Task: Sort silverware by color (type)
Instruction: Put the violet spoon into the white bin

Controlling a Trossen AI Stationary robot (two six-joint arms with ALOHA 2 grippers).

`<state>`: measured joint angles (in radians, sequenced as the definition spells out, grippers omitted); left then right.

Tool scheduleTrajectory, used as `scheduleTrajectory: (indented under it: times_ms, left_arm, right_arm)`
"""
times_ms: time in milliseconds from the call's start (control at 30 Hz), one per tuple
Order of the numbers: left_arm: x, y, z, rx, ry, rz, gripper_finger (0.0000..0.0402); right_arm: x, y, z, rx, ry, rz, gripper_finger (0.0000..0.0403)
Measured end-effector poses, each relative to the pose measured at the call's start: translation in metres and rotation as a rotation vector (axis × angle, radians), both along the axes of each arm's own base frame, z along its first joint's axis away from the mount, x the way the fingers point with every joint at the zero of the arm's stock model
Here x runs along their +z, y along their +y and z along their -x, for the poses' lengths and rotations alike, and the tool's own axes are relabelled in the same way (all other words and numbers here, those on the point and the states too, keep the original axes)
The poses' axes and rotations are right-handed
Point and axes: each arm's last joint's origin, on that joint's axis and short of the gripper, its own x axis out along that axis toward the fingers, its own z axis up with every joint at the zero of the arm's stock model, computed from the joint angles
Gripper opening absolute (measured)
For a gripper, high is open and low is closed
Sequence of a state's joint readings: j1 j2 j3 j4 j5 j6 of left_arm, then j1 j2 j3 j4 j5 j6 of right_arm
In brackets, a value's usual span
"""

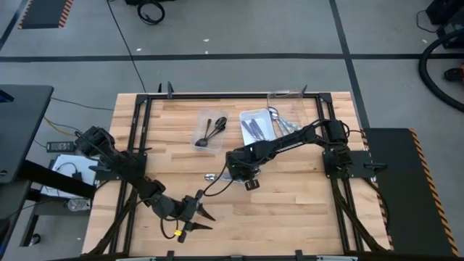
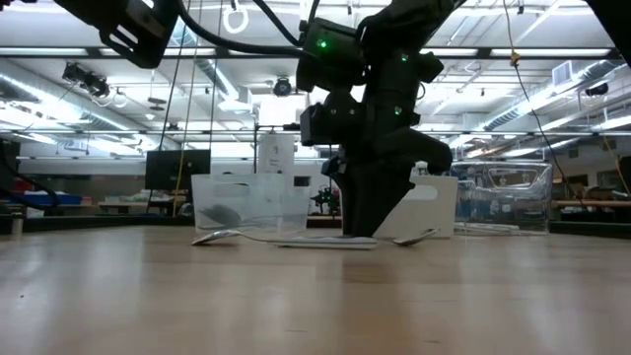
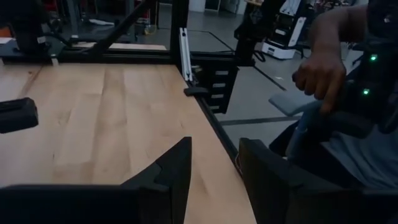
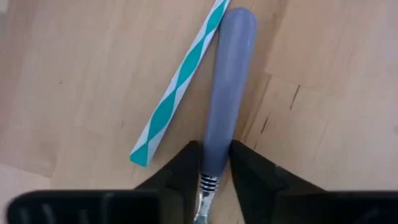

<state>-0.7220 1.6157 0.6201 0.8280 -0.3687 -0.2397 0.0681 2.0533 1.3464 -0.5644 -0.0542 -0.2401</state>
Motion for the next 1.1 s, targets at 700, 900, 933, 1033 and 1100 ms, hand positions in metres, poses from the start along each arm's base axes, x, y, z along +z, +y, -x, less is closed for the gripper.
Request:
scheduleTrajectory:
  times_ms: [700, 900, 933, 1033, 1100]
  left_arm:
    - [-0.001, -0.002, 0.002, -0.008, 0.014, 0.001, 0.0141]
    - [-0.004, -0.001, 0.002, 0.014, 0.039, -0.012, 0.0141]
    - [-0.005, -0.001, 0.002, 0.028, 0.046, -0.010, 0.0141]
    - [-0.008, 0.001, 0.002, 0.065, 0.071, -0.012, 0.0141]
    - [-0.010, 0.002, 0.002, 0.089, 0.091, -0.019, 0.0141]
  right_arm:
    - [0.048, -0.005, -0.013, -0.182, -0.008, -0.071, 0.0050]
    - [0.070, -0.014, -0.019, -0.242, -0.033, -0.090, 0.0050]
    - [0.074, -0.016, -0.020, -0.247, -0.044, -0.092, 0.0050]
    - [0.083, -0.025, -0.023, -0.270, -0.056, -0.087, 0.0051]
    - [0.088, -0.033, -0.024, -0.302, -0.069, -0.062, 0.0051]
